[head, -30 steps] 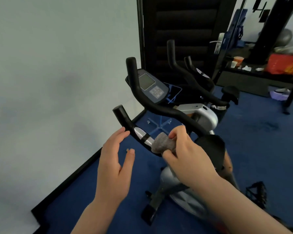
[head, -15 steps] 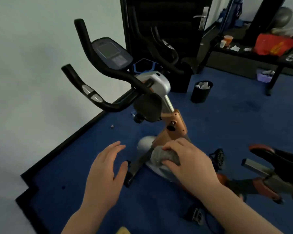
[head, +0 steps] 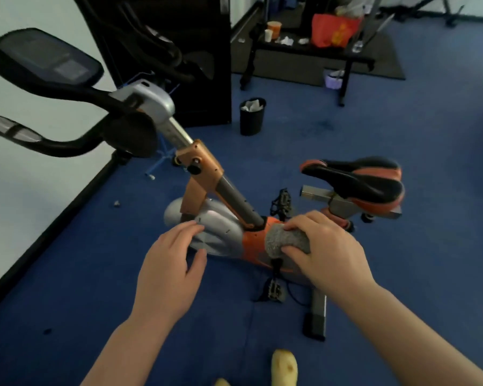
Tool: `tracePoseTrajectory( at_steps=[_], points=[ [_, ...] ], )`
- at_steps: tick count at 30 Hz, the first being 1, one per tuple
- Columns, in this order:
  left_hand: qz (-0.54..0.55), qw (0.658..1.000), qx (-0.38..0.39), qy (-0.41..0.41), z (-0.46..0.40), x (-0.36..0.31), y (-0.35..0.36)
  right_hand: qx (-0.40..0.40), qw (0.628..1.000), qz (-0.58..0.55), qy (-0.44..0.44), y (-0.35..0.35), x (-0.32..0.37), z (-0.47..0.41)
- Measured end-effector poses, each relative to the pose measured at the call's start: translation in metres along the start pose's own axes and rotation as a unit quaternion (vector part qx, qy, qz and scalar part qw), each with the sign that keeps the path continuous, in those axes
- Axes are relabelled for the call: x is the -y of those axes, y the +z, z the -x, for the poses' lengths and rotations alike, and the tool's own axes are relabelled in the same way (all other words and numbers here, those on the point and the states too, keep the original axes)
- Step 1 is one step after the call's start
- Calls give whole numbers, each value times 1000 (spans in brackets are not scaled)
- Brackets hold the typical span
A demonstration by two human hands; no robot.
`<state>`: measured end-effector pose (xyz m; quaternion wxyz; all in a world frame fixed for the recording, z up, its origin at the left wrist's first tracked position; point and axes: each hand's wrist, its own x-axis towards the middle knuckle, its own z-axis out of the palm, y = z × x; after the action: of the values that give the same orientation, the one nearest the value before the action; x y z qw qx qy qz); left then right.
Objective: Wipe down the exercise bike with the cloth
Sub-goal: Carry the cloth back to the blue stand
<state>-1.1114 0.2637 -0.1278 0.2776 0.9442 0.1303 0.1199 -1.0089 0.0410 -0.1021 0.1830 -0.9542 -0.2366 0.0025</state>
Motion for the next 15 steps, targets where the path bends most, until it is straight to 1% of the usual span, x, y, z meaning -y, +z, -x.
tracePoseTrajectory(
  at_steps=[4,7,12,15],
  points=[
    [-15,998,38,38,15,-58,27,-28,998,-5,57,-35,-56,39],
    [-35,996,52,57,14,-103,49,-50,996,1,70,-62,-105,60],
    [-43,997,18,64,12,-195,109,-58,996,39,55,-102,-209,82],
    [-23,999,-3,41,16,-258,157,-51,996,48,46,-129,-276,94]
  ],
)
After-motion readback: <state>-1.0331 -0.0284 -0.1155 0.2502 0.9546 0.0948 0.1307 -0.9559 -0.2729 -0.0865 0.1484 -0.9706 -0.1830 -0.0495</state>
